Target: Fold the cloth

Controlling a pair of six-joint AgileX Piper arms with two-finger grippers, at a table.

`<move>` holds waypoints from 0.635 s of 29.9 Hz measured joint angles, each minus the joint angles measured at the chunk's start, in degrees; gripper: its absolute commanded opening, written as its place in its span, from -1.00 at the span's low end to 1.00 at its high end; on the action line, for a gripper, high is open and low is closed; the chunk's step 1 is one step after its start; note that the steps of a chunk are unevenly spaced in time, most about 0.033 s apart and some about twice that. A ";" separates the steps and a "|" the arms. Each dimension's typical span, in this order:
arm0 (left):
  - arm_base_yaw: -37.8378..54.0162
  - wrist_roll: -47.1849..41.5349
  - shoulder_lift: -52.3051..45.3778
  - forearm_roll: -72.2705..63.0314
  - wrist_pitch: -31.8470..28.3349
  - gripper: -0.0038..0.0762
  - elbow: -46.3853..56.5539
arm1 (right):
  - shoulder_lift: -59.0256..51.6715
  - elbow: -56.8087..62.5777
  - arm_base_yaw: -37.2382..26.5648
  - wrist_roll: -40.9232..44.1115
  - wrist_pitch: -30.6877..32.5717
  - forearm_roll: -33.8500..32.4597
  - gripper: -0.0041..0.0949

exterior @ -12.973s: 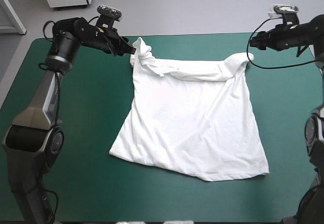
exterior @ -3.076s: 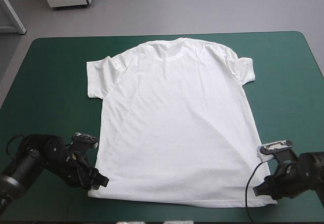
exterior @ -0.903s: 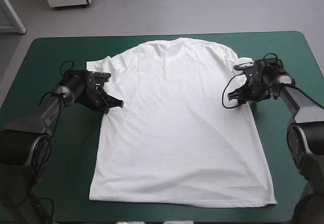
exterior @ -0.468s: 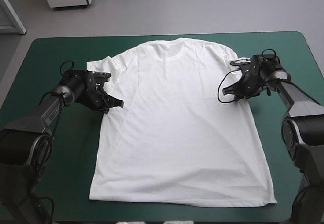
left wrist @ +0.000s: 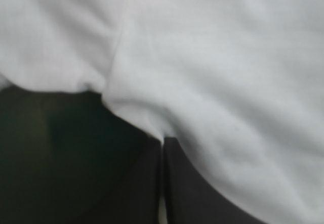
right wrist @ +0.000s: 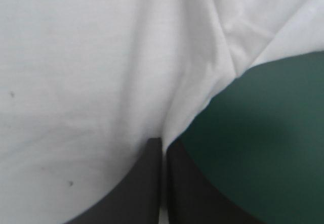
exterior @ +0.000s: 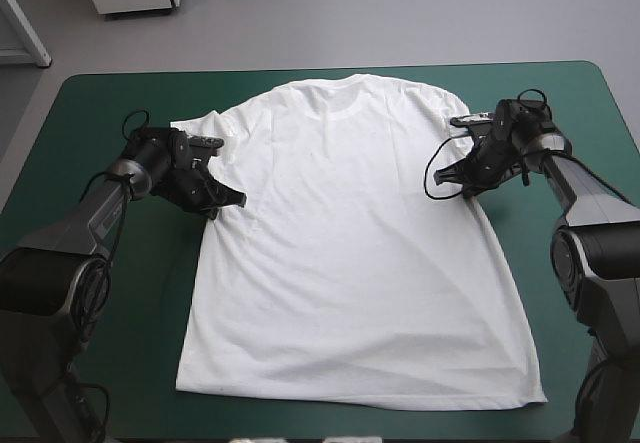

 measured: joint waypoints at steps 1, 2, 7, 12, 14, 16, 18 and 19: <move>0.00 -0.01 0.00 0.05 0.63 -0.93 -1.09 | 0.00 -0.37 0.00 0.00 0.70 0.58 -0.95; 0.00 -0.01 -0.30 0.27 1.37 -0.93 -2.16 | 0.00 -0.71 0.05 0.00 1.62 1.20 -0.95; 0.00 0.01 -4.70 1.54 4.25 -0.93 -5.94 | -3.99 -3.22 0.04 0.17 4.99 1.70 -0.95; 0.00 0.01 -13.00 2.22 4.79 -0.93 -7.03 | -10.75 -6.21 -1.20 1.46 6.33 1.94 -0.95; 0.00 0.01 -16.83 3.21 4.80 -0.93 -7.08 | -12.78 -7.82 -2.10 1.81 7.38 1.94 -0.95; 0.00 0.01 -19.93 3.81 4.85 -0.93 -7.09 | -14.68 -9.15 -2.67 2.14 8.47 1.94 -0.95; 0.00 0.01 -23.74 4.30 4.74 -0.93 -7.09 | -16.85 -10.48 -2.82 2.30 9.34 1.94 -0.95; 0.00 0.01 -25.21 4.38 4.63 -0.93 -7.14 | -17.68 -11.00 -2.82 2.35 9.72 2.10 -0.95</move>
